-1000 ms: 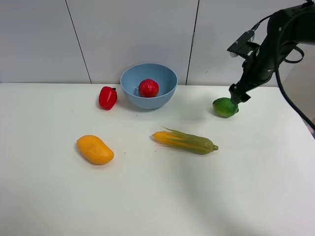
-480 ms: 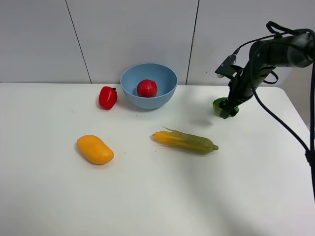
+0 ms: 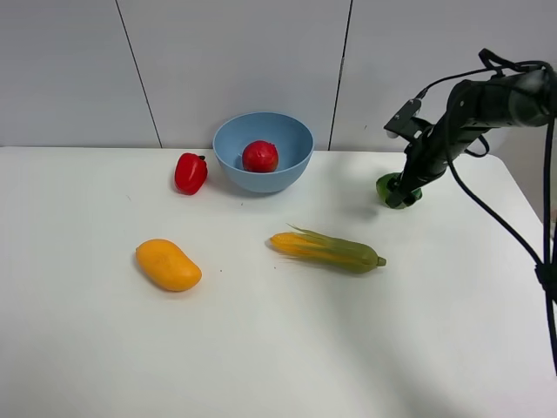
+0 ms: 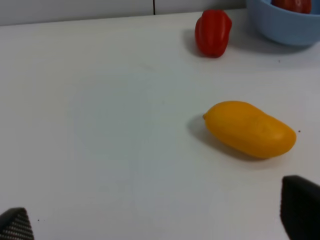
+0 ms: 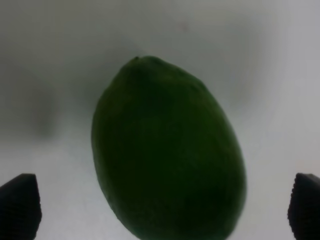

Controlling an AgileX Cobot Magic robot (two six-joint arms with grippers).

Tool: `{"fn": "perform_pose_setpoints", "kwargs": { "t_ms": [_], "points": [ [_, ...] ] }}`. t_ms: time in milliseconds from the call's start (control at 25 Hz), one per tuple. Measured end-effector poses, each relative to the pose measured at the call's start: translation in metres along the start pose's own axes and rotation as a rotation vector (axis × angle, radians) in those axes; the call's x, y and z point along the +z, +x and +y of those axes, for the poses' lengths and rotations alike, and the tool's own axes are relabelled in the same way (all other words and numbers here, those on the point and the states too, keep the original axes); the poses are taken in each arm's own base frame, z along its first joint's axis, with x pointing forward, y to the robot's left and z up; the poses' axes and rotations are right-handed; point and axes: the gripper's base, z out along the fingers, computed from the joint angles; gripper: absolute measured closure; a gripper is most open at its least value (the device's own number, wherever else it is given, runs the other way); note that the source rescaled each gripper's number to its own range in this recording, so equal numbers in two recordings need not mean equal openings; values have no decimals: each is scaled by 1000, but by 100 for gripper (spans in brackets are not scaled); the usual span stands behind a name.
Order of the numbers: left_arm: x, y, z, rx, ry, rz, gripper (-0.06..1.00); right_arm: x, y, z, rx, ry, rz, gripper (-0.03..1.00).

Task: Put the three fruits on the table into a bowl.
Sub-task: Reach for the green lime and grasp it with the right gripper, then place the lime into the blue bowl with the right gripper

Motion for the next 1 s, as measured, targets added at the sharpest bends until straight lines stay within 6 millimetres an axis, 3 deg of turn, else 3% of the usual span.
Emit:
{"fn": "perform_pose_setpoints", "kwargs": {
  "t_ms": [520,560,600,640,680,720,840,1000],
  "points": [
    [0,0,0,-1,0,0,-6,36,2,1,49,9,-44,-1],
    [0,0,0,-1,0,0,-6,36,2,1,52,9,-47,9],
    [0,0,0,0,0,0,-6,37,2,1,57,7,-49,33],
    [0,0,0,0,0,0,-6,37,2,2,68,4,-52,69],
    [0,0,0,0,0,0,-6,37,1,2,90,0,-56,97],
    [0,0,0,0,0,0,-6,36,1,2,118,-4,-57,92],
    [0,0,0,0,0,0,-6,24,-4,1,270,-2,-83,92],
    [0,0,0,0,0,0,-6,-30,-31,7,418,19,-212,92]
  ]
}}
